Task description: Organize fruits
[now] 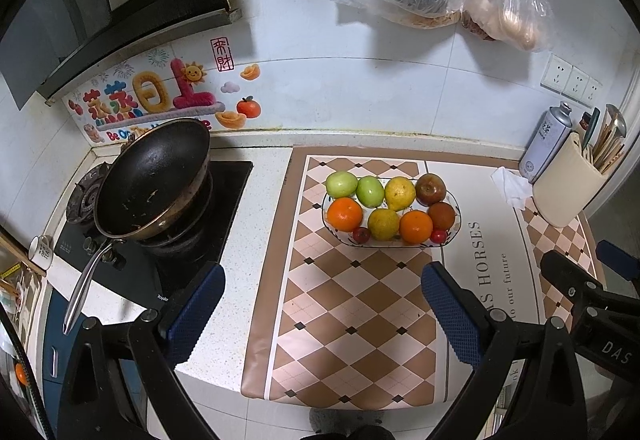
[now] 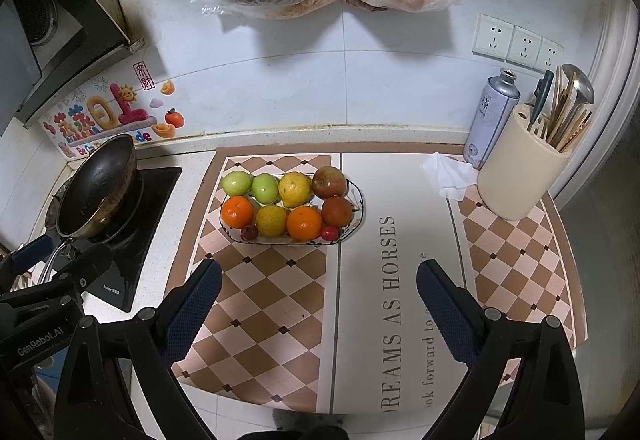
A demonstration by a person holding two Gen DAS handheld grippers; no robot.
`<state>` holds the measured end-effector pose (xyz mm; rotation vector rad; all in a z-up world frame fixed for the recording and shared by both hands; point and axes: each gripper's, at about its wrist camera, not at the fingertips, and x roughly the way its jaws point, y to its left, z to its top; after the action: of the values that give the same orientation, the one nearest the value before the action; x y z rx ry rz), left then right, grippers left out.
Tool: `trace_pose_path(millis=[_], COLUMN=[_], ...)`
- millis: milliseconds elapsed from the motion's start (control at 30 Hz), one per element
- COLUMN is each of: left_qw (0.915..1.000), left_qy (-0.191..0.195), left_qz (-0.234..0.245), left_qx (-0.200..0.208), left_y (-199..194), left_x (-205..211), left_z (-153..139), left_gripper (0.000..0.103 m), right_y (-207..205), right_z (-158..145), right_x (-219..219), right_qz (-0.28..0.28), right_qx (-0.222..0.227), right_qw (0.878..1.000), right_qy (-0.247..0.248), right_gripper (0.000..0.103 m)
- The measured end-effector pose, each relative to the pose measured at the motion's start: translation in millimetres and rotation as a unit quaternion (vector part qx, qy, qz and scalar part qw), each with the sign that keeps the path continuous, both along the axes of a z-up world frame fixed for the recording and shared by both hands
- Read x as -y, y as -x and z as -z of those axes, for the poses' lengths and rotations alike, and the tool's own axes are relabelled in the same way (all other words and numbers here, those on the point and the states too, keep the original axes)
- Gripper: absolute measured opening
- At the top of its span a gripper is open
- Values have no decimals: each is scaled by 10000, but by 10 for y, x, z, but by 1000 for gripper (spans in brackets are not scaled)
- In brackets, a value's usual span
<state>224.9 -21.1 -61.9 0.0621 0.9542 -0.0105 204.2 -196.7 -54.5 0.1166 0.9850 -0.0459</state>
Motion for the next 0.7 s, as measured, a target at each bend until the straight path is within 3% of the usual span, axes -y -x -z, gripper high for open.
trace_pose_path(millis=[700], left_qw=[10000], left_qy=[5], left_qz=[-9], left_qx=[27], left_y=[41], left_x=[-12], left_z=[-28], left_gripper=[101], right_y=[40], right_z=[-40], right_x=[-20], right_qz=[-7], right_qx=[16], right_qw=[10000], right_qy=[12], right_gripper=[100])
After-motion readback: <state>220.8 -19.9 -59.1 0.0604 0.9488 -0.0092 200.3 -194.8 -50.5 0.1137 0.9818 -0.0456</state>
